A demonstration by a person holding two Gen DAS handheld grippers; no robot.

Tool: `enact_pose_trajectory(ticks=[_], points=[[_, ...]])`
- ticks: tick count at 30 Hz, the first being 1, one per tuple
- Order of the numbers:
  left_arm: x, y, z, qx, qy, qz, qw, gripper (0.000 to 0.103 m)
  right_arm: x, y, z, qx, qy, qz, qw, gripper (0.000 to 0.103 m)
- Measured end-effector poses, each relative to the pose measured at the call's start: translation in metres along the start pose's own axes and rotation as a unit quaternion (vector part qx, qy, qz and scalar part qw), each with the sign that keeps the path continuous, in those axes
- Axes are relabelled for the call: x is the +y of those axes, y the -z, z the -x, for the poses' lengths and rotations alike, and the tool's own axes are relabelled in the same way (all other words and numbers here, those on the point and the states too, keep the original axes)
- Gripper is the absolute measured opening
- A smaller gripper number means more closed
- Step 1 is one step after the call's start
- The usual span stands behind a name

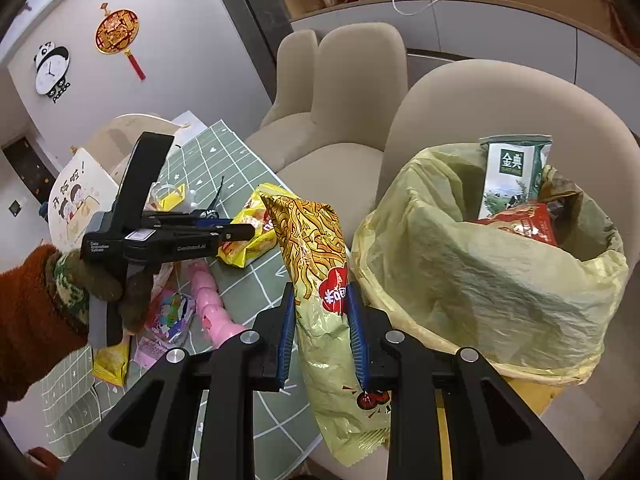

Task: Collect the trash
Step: 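Grasp the yellow snack bag with the left gripper while the right holds the gold bag, then carry the yellow and gold bags over the bin and open both grippers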

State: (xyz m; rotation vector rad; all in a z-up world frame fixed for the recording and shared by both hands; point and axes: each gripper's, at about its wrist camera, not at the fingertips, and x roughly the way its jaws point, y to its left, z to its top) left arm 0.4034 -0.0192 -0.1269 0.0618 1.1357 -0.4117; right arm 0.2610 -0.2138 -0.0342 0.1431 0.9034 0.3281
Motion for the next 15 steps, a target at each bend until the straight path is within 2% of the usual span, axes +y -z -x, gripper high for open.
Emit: enact_pose_trajectory(ticks=[4,7,15], points=[[0.011,0.016,0.019,-0.006,-0.016,0.067,0.9976,0.017,0.008,0.000,0.005,-0.003,-0.003,0.007,1.000,0.024],[0.015,0.034,0.052,-0.041,-0.014,0.110,0.9929,0.017,0.015,-0.002,0.014,-0.012,-0.003,0.013,1.000,0.024],[0.004,0.056,0.157,-0.151,-0.014,0.127,0.9802,0.017,0.044,-0.014,0.061,-0.061,0.003,0.053,0.997,0.025]])
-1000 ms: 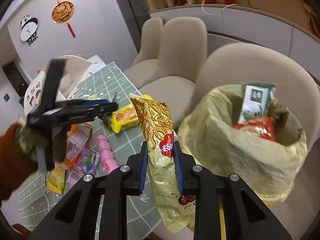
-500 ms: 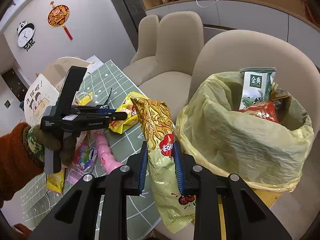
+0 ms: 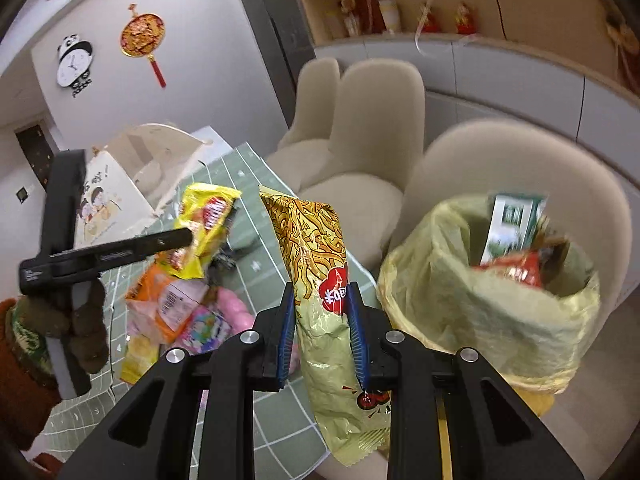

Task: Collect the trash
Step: 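Carry the yellow and gold bags over the bin and open both grippers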

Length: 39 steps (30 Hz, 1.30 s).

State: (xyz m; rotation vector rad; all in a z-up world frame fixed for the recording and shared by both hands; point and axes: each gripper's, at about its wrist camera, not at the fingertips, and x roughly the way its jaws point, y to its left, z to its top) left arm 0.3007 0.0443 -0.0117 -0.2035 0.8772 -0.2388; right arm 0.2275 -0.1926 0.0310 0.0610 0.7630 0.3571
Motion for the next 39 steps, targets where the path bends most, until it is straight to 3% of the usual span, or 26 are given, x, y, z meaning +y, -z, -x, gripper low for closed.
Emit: enact_pose_trajectory(ticks=[7,15,30,39], points=[[-0.037,-0.022,0.066,-0.069,0.043,-0.006,0.9967,0.017,0.017,-0.020,0.061,-0.052,0.027,0.045,0.997,0.024],[-0.098,-0.030,0.084,-0.107,0.081,-0.017,0.9908,0.017,-0.023,-0.041,0.105,-0.097,0.037,0.053,0.993,0.024],[-0.213,-0.043,0.015,-0.082,0.077,-0.039,0.9929,0.017,-0.141,-0.074,0.131,-0.145,0.031,0.057,0.987,0.025],[-0.253,-0.041,-0.053,-0.010,0.076,-0.039,0.9963,0.017,-0.197,-0.065,0.127,-0.145,0.028,0.021,0.989,0.025]])
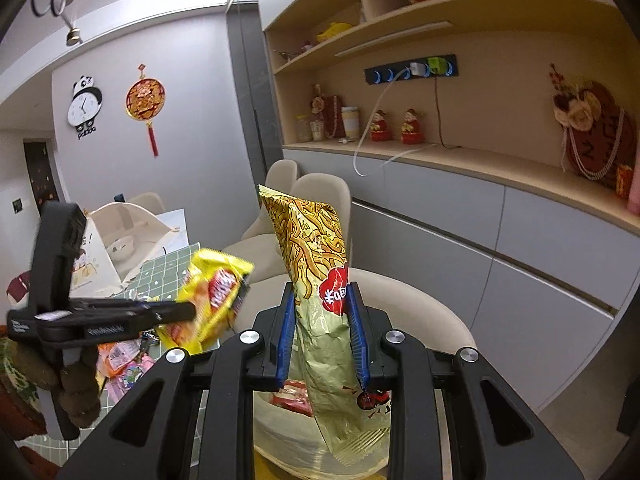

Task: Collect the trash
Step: 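Carry the yellow and gold bags over the bin and open both grippers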

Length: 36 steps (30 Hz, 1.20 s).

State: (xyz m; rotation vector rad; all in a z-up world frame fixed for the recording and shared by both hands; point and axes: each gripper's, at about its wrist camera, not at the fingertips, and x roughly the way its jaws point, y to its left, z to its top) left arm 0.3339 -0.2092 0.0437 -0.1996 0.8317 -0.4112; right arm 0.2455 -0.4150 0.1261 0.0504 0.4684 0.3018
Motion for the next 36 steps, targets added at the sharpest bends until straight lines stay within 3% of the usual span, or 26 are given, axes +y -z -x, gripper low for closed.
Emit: enact_pose_trajectory(ticks=[14,18,22,26,29,30,31,32,36], points=[[-0.005,0.010,-0.086,0.055,-0.019,0.053,0.9969,0.017,-0.048,0.024,-0.019,0.032,0.009,-0.039,0.999,0.025],[-0.015,0.013,-0.117,0.084,-0.036,0.017,0.9957,0.017,-0.051,0.028,-0.028,0.044,0.009,-0.039,0.998,0.025],[-0.022,0.023,-0.154,0.156,-0.068,-0.038,0.9846,0.017,-0.056,0.033,-0.032,0.051,0.011,-0.040,0.998,0.025],[-0.021,0.036,-0.160,0.195,-0.065,-0.057,0.9770,0.017,-0.066,0.041,-0.037,0.059,0.014,-0.048,0.997,0.025],[-0.017,0.040,-0.150,0.192,-0.043,-0.047,0.9794,0.019,-0.071,0.049,-0.046,0.073,0.012,-0.060,0.995,0.025],[-0.015,0.039,-0.146,0.187,-0.031,-0.039,0.9811,0.023,-0.070,0.050,-0.049,0.076,0.009,-0.061,0.995,0.025],[-0.013,0.037,-0.139,0.180,-0.017,-0.028,0.9831,0.040,-0.069,0.051,-0.054,0.079,0.003,-0.062,0.995,0.025],[-0.011,0.035,-0.132,0.171,-0.010,-0.020,0.9850,0.048,-0.066,0.051,-0.057,0.081,-0.001,-0.061,0.995,0.025],[0.003,0.024,-0.099,0.128,-0.020,0.004,0.9915,0.048,-0.049,0.046,-0.083,0.093,-0.042,-0.049,0.994,0.025]])
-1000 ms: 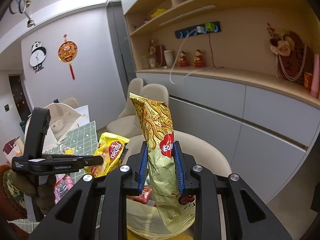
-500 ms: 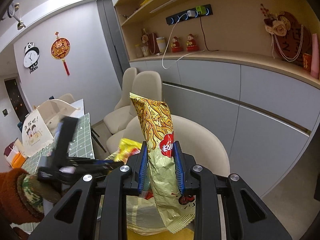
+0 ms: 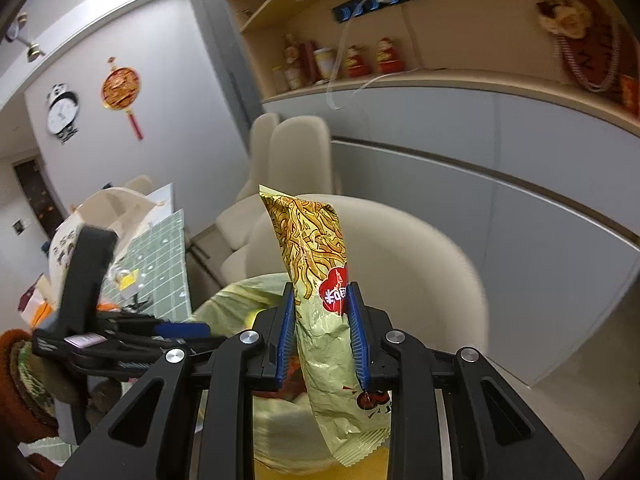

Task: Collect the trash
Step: 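Carry the yellow and gold bags over the bin and open both grippers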

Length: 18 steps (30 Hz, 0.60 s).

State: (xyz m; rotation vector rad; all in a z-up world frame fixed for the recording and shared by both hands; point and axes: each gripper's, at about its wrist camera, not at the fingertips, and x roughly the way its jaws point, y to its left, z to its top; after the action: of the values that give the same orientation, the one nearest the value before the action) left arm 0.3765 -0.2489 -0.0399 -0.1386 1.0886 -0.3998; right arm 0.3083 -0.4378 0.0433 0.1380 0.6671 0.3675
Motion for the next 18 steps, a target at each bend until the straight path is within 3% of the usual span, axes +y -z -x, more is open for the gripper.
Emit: enact_pose_trajectory(ticks=[4,9,14,18], points=[[0.017,0.002,0.040,-0.048,-0.019,0.024,0.9984,0.050,0.023,-0.010,-0.033,0.022,-0.052,0.009,0.998,0.025],[0.041,0.017,0.082,-0.101,-0.053,0.052,0.9922,0.054,0.041,0.003,-0.088,0.087,-0.098,-0.005,0.991,0.025],[0.070,0.045,0.102,-0.110,-0.078,0.084,0.9872,0.054,0.039,0.036,-0.133,0.178,-0.042,-0.002,0.983,0.025],[0.096,0.064,0.108,-0.105,-0.091,0.123,0.9827,0.054,0.034,0.046,-0.140,0.201,-0.003,0.005,0.980,0.025]])
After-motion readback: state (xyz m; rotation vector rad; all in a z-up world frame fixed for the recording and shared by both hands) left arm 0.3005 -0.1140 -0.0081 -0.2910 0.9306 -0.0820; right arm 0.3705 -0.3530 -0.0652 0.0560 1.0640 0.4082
